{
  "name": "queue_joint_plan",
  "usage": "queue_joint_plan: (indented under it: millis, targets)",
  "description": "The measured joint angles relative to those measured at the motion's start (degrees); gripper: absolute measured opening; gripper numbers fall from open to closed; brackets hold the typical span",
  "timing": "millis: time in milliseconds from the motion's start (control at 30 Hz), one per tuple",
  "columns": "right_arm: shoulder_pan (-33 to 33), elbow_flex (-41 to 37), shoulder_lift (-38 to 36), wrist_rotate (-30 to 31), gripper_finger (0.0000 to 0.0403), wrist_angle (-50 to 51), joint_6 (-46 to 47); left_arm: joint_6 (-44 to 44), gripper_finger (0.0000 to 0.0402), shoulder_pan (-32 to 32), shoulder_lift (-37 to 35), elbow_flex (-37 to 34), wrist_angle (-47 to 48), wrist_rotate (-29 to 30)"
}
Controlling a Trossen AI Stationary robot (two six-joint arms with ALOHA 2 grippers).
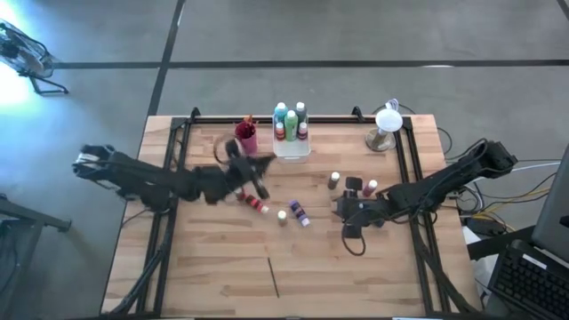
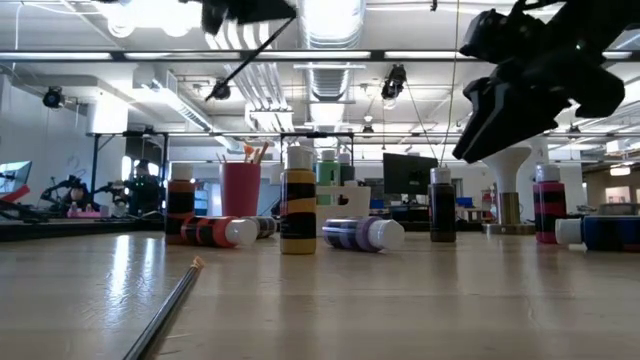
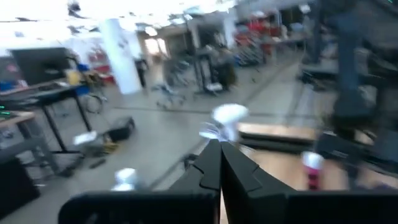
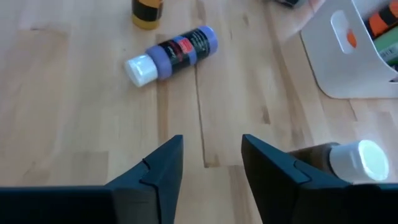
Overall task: Pick & Place Paint Supplies
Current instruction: Put the gold paint brush into the pink cup
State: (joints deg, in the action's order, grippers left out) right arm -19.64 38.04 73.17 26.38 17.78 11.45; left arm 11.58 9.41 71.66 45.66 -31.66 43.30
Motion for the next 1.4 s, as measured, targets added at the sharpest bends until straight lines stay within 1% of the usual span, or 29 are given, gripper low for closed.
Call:
queue_joint_plan:
  millis: [33, 133, 233, 333, 400, 467, 600, 700, 867, 1000, 1167, 1400]
  targets:
    - [0.1, -0.5, 0.0, 0.5, 0.0164, -1.3, -0.4, 0.7, 0.0, -1.9, -1.3, -2.3, -3.0, -1.7]
    - [0.6, -2.0, 0.0, 1.1, 0.0168, -6.1, -2.7, 1.4, 0.0, -8.4, -5.2, -9.8, -13.7, -10.4]
    - [1.4, -2.4, 0.0, 1.2, 0.0169, -8.6, -3.8, -0.3, 0.0, -16.3, -8.0, -17.1, -26.0, -19.3]
    - [2.3, -2.4, 0.0, 1.3, 0.0162, -10.3, -4.6, -3.6, 0.0, -23.7, -8.4, -22.8, -36.1, -26.8]
    - [3.0, -2.3, 0.0, 1.3, 0.0155, -11.2, -5.6, -5.7, 0.0, -27.9, -8.0, -25.2, -41.2, -29.8]
    - [3.9, -1.9, 0.0, 1.3, 0.0149, -11.8, -6.4, -7.8, 0.0, -31.4, -7.0, -26.6, -44.2, -31.9]
    - [6.4, -1.0, 0.0, 1.3, 0.0138, -14.1, -9.0, -10.4, 0.0, -36.6, -4.1, -25.5, -46.2, -36.9]
    - [8.2, 0.2, 0.0, 1.2, 0.0133, -14.1, -10.1, -10.6, 0.0, -39.3, -0.8, -23.0, -46.3, -38.4]
    - [10.1, 1.1, 0.0, 1.1, 0.0129, -14.2, -10.6, -11.6, 0.0, -42.3, 5.5, -19.2, -47.8, -42.5]
    - [10.7, 1.1, 0.0, 0.8, 0.0128, -14.0, -10.5, -12.1, 0.0, -44.1, 9.4, -18.4, -50.2, -44.1]
    - [10.8, 1.1, 0.0, 0.8, 0.0141, -13.8, -10.1, -14.4, 0.0, -46.8, 13.2, -18.3, -52.6, -46.9]
    - [11.6, 1.1, 0.0, 0.6, 0.0161, -13.8, -9.6, -14.8, 0.0, -47.9, 19.3, -17.5, -54.4, -48.6]
